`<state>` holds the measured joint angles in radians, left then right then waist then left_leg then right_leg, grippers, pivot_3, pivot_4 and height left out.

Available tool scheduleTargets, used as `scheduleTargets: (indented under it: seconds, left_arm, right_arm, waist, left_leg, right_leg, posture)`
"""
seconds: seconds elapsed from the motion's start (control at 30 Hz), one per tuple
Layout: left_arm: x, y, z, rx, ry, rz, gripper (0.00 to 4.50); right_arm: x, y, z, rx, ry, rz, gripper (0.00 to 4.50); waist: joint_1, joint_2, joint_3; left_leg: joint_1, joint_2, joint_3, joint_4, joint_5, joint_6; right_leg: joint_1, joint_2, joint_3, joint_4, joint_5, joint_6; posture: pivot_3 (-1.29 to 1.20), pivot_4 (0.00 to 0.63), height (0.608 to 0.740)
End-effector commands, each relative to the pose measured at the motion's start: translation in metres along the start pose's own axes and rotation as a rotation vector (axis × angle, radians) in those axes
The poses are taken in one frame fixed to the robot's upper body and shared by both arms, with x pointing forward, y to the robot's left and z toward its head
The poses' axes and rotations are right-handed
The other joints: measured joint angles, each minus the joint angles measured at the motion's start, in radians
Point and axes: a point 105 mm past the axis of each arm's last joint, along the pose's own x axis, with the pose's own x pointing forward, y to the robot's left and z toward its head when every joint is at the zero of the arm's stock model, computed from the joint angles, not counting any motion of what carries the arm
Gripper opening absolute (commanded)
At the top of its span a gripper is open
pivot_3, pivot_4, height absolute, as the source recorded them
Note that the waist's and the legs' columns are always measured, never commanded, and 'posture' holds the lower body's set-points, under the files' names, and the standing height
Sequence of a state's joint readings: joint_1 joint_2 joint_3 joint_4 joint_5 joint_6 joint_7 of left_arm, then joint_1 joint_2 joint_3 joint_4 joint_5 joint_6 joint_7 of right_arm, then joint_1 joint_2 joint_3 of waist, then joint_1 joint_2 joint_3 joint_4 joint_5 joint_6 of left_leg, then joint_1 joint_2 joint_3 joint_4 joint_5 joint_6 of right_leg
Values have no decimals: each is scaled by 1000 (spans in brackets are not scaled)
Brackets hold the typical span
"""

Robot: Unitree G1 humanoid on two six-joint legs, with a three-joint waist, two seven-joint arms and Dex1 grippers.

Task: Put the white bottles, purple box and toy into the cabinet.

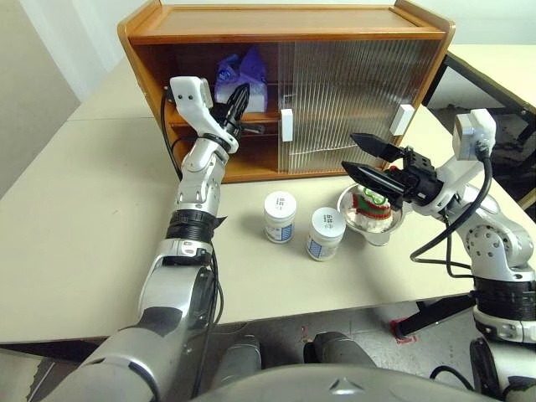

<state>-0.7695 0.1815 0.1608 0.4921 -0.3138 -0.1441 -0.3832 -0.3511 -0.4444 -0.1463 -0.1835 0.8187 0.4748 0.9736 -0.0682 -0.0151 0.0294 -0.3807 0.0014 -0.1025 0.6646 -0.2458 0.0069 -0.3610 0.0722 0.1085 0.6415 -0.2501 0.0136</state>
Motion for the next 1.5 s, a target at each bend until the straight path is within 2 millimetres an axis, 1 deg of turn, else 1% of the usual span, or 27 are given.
scheduleTargets:
  seconds: [0.03,0.07,0.17,0.23,0.37,0.4,0.5,0.53,0.63,0.67,0.73,0.8,0.87,0.9,1.03,1.17,1.27,1.4,1.47,1.5]
  left_arm:
    - [-11,-8,17,-31,-62,-76,44]
    - [-15,-11,20,-37,-69,-102,44]
    - [-29,-13,27,-80,-77,-143,663]
    - [-42,-15,27,-102,-50,-185,1326]
    - [-80,-15,16,-109,64,-275,2768]
    - [-86,-15,14,-110,82,-286,3112]
    - [-114,-12,3,-116,178,-344,4223]
    - [-120,-12,0,-128,201,-357,4479]
    - [-154,-11,-14,-148,327,-429,4479]
    - [-162,-10,-17,-146,352,-444,4479]
    - [-183,-1,-28,-124,410,-440,4479]
    - [-198,0,-36,-106,462,-464,4479]
    - [-206,-3,-42,-87,490,-495,4479]
    - [-208,-5,-45,-82,501,-508,4479]
    - [-212,-14,-55,-55,522,-554,4479]
    - [-209,-23,-65,-16,528,-591,4479]
    - [-207,-26,-70,-2,528,-606,4479]
    - [-206,-33,-81,36,547,-658,4479]
    - [-203,-36,-84,48,538,-671,4479]
    - [-198,-36,-85,37,524,-655,4479]
  right_arm:
    - [-1,0,1,-8,-3,0,4500]
    - [-1,0,1,-7,-1,1,4500]
    - [-1,-1,0,-5,1,2,4500]
    - [-1,-1,0,-4,1,3,4500]
    - [-1,-1,0,-1,2,7,4500]
    - [-1,-1,0,-1,2,7,4500]
    - [0,-1,0,1,3,11,4500]
    - [0,-1,0,1,3,12,4500]
    - [1,-1,1,2,3,19,4500]
    - [2,-1,2,2,3,21,4500]
    - [3,-1,3,3,0,24,4500]
    - [3,-2,3,4,-1,26,4500]
    - [2,-1,3,5,1,28,4500]
    - [3,-1,3,5,1,29,4500]
    - [3,-1,4,4,2,31,4500]
    - [3,-1,4,3,4,33,4500]
    - [2,-1,5,2,6,32,4500]
    - [1,0,5,3,7,28,4500]
    - [1,0,5,4,9,27,4500]
    - [1,0,5,5,8,26,4500]
  waist:
    - [-1,0,0]
    - [-1,0,0]
    - [-3,0,0]
    - [-3,0,0]
    - [-4,0,0]
    - [-3,0,0]
    - [-2,0,0]
    - [0,0,0]
    - [2,0,0]
    - [1,0,0]
    - [2,1,0]
    - [3,1,-1]
    - [4,2,-1]
    - [5,3,-2]
    - [6,6,-6]
    - [5,10,-8]
    - [5,10,-8]
    - [5,10,-8]
    - [5,10,-8]
    - [5,10,-8]
  left_leg:
    - [0,0,0,0,0,0]
    - [0,0,1,0,0,1]
    - [0,0,3,0,-1,1]
    - [0,1,2,0,-1,1]
    - [0,2,1,-1,-1,1]
    - [0,2,0,-1,-1,1]
    - [0,6,-2,-1,-1,1]
    - [0,8,-3,-1,-1,1]
    - [0,9,-3,-1,-1,0]
    - [0,9,-3,-1,-1,0]
    - [-1,9,-3,-2,-1,-1]
    - [-2,9,-3,-4,-2,-1]
    - [-3,10,-4,-5,-2,-2]
    - [-4,11,-4,-5,-2,-3]
    - [-12,11,-3,-5,-2,-3]
    - [-18,11,-1,-5,-2,-2]
    - [-18,11,-1,-5,-2,-2]
    - [-18,11,-1,-4,-1,0]
    - [-18,11,-1,-4,-1,0]
    - [-18,11,-1,-4,-1,0]
  right_leg:
    - [1,0,0,-1,0,0]
    - [1,1,-1,-2,0,0]
    - [1,1,-2,-3,0,-1]
    - [1,1,-1,-4,1,-1]
    - [1,1,-1,-4,0,-3]
    - [1,1,-1,-4,-1,-7]
    - [0,0,-1,-4,-2,-12]
    - [0,0,-1,-4,-1,-13]
    - [-1,-2,1,-4,0,-16]
    - [-2,-2,2,-4,0,-16]
    - [-5,-2,4,-4,1,-18]
    - [-8,-2,5,-3,1,-20]
    - [-11,-1,6,-3,2,-24]
    - [-13,-1,7,-3,6,-31]
    - [-19,-1,9,-2,8,-34]
    - [-25,-1,10,-2,9,-33]
    - [-26,-1,10,-1,9,-32]
    - [-26,0,11,-1,10,-31]
    - [-26,0,12,-1,11,-29]
    - [-26,0,12,-1,11,-28]
  posture:
    - [-128,21,740]
    - [-128,21,740]
    - [-128,21,740]
    - [-128,21,740]
    - [-113,27,740]
    - [-113,27,740]
    - [-105,28,740]
    - [-105,28,740]
    - [-99,28,740]
    - [-99,28,740]
    - [-99,28,740]
    - [-93,26,740]
    - [-93,26,740]
    - [-93,26,740]
    - [-93,24,740]
    - [-96,24,740]
    - [-98,26,740]
    - [-103,31,740]
    - [-108,33,740]
    - [-113,33,740]
